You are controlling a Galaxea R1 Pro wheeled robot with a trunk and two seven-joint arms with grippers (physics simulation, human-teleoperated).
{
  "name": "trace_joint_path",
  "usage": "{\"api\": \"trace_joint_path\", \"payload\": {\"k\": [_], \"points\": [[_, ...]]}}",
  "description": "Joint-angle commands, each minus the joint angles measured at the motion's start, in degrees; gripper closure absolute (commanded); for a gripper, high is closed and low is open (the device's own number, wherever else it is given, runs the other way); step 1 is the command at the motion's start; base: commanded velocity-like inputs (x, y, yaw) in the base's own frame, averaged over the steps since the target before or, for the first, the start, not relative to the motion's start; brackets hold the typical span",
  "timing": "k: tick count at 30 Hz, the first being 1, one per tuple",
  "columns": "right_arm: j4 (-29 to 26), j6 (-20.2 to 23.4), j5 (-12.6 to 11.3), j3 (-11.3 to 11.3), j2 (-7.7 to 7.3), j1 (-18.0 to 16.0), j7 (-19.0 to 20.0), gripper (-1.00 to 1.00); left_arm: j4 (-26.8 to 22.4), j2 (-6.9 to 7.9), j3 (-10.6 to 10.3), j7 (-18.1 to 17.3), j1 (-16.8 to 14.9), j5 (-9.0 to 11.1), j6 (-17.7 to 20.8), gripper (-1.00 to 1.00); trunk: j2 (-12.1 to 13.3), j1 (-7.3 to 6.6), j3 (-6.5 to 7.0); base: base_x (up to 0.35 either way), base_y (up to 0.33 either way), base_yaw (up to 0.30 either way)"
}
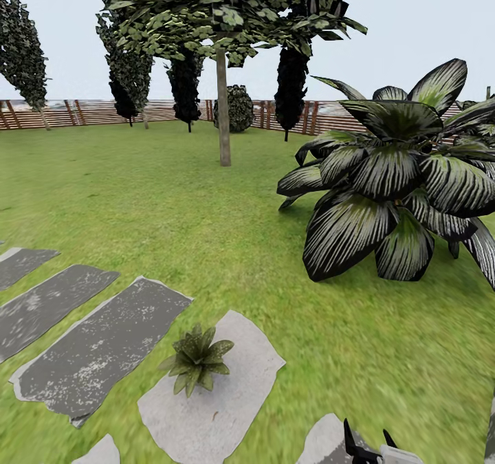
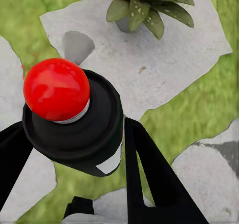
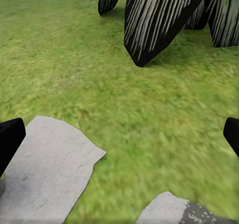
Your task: Pick up the pesticide atomizer in the garden and spray insectifuge to fully cover both potted plants in the garden.
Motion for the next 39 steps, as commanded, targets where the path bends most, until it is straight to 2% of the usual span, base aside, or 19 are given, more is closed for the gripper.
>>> {"api": "trace_joint_path", "payload": {"k": [1,10,21,39], "points": [[0.06,-0.11,-0.58,-0.04,-0.01,-0.05,0.6,-1.0,0.18,-0.06,0.49,-0.09,0.03,-0.59,-0.37,1.0,-0.07,0.02,-0.08,0.0,0.0,0.0],[0.06,-0.11,-0.58,-0.04,-0.01,-0.05,0.6,-1.0,0.51,-0.17,0.49,-0.11,1.95,-0.59,-0.37,1.0,-0.07,0.02,-0.08,0.0,0.0,0.0],[0.06,-0.11,-0.58,-0.04,-0.01,-0.05,0.59,-1.0,0.57,-0.17,0.49,-0.14,6.52,-0.59,-0.37,1.0,-0.07,0.02,-0.08,0.0,0.0,0.0],[0.06,-0.11,-0.58,-0.04,-0.01,-0.05,0.6,-1.0,0.54,-0.17,0.49,-0.14,6.75,-0.59,-0.37,1.0,-0.07,0.02,-0.08,0.0,0.0,0.0]]}}
